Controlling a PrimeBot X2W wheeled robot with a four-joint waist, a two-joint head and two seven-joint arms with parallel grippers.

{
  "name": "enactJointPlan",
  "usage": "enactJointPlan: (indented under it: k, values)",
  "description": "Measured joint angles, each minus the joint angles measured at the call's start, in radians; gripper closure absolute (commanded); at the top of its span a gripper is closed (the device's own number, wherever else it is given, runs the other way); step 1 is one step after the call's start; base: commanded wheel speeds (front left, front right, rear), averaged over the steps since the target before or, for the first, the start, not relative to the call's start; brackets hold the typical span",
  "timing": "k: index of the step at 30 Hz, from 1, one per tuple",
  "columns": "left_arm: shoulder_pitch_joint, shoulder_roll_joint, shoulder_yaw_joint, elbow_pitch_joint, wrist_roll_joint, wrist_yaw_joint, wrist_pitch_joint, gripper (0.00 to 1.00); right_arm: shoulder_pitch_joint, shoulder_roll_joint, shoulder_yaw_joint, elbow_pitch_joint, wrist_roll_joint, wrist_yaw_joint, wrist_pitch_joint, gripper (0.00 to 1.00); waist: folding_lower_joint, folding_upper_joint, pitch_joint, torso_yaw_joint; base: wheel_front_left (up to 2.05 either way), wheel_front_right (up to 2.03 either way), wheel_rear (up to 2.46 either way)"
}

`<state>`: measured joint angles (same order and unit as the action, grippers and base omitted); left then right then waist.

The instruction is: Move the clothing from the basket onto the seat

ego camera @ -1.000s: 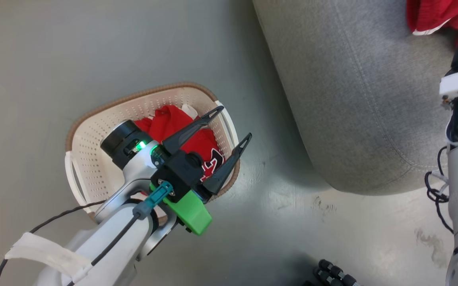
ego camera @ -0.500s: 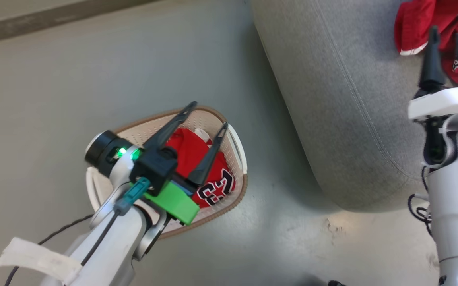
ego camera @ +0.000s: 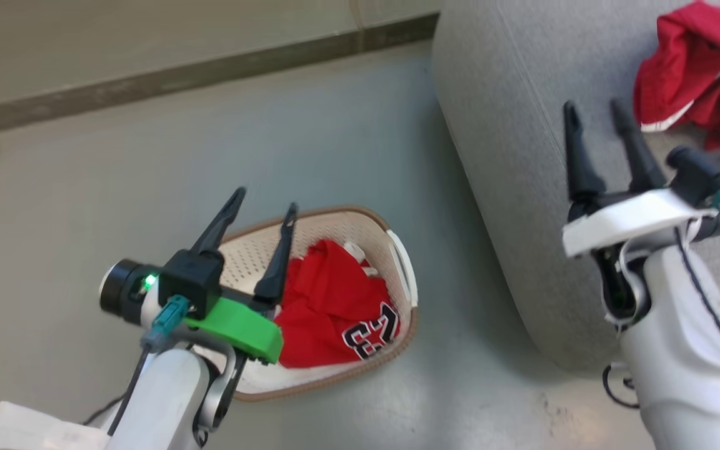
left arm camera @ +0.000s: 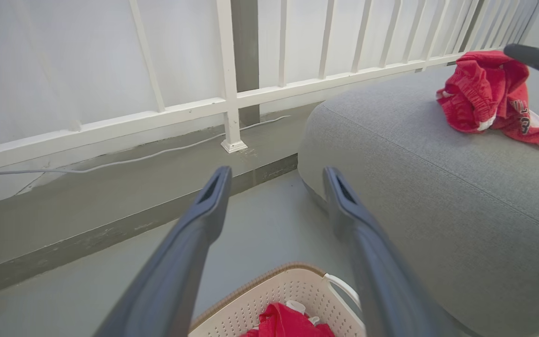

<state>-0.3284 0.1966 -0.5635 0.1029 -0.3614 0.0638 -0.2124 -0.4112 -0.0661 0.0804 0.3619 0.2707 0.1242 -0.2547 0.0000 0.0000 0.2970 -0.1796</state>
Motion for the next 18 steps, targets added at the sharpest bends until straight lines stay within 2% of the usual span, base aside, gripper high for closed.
enactJointPlan:
  k: [7,18]
  values:
    - [0.055,-0.019,0.047,0.027,-0.019,0.024,-0.01,0.0,0.085,0.0,0.052,-0.012,-0.008,0.0,0.0,0.0,0.0,0.0,-0.068,0.037,0.0,0.0,0.0]
    - [0.144,-0.018,0.114,0.053,-0.057,0.035,-0.021,0.0,0.177,0.003,0.094,-0.028,-0.016,0.0,0.0,0.0,-0.0001,0.0,-0.154,0.085,0.0,0.0,0.0]
